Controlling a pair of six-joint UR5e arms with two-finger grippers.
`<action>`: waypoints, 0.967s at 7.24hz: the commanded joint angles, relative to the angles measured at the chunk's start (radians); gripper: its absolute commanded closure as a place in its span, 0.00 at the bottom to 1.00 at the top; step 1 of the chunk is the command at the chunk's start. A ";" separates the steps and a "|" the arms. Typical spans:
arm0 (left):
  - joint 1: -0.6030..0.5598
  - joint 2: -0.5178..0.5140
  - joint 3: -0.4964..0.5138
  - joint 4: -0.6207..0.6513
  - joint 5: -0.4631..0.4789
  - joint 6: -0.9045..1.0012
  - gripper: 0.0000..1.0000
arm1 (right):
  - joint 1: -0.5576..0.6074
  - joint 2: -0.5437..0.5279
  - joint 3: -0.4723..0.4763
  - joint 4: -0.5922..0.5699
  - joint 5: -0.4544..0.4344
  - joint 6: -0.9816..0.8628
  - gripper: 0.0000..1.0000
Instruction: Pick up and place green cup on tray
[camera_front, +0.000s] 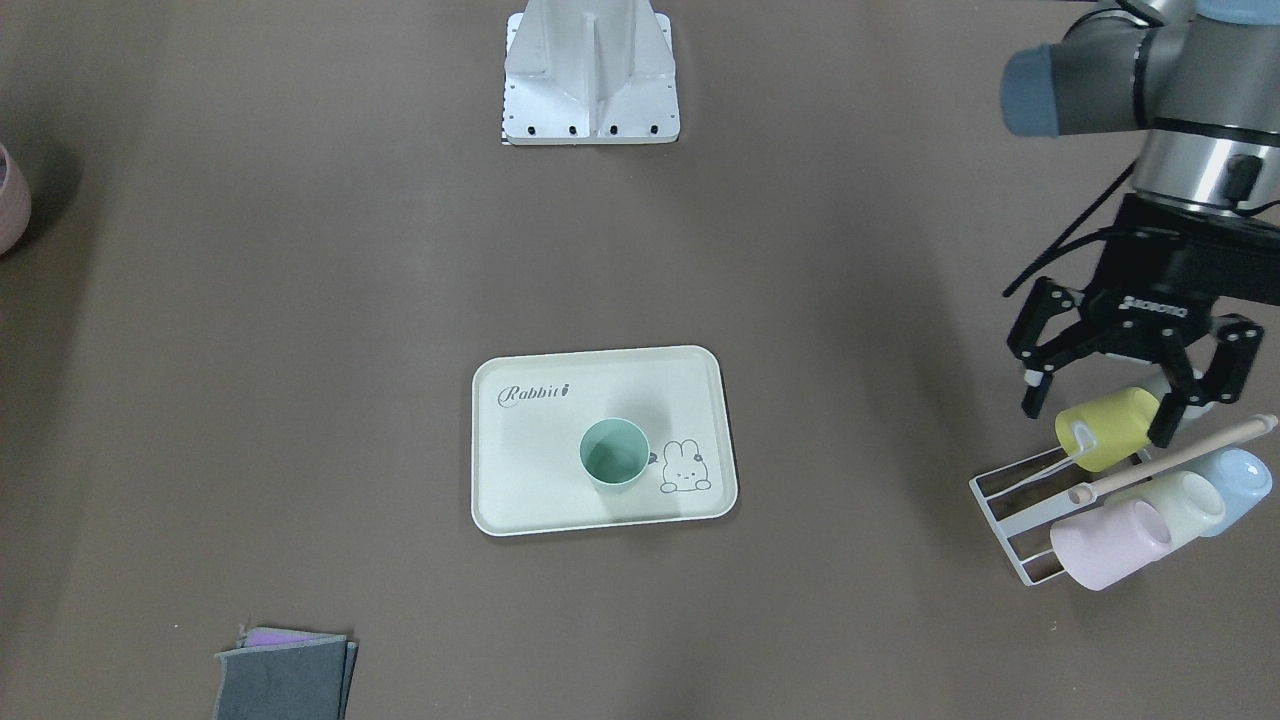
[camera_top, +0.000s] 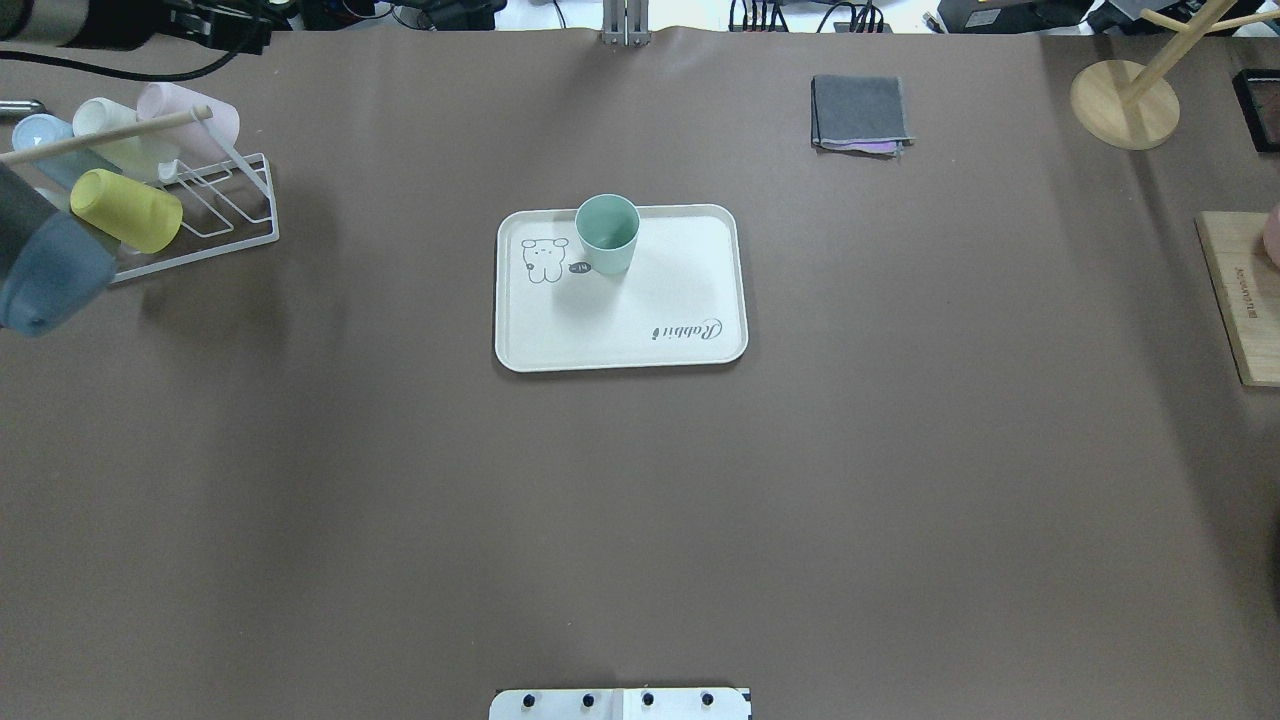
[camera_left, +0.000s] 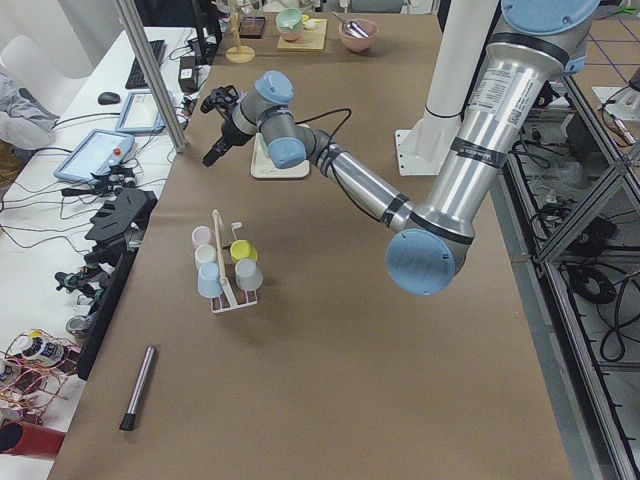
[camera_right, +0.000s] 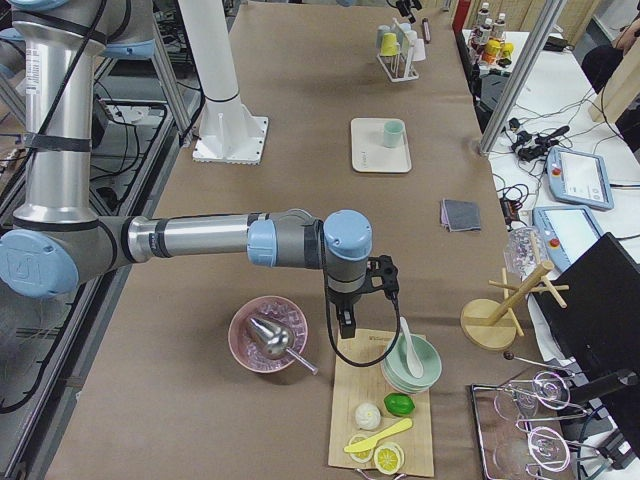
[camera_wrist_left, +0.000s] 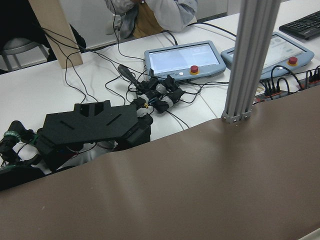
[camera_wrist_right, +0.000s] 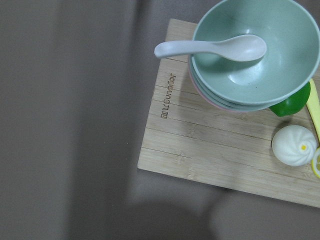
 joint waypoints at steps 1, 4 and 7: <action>-0.175 0.055 0.088 -0.059 -0.193 0.102 0.03 | 0.005 -0.019 -0.023 0.004 -0.071 0.005 0.00; -0.400 0.146 0.249 -0.128 -0.376 0.210 0.03 | 0.010 -0.029 -0.023 0.003 -0.076 0.014 0.00; -0.484 0.247 0.356 -0.115 -0.539 0.222 0.03 | 0.045 -0.064 -0.018 0.003 -0.071 0.015 0.00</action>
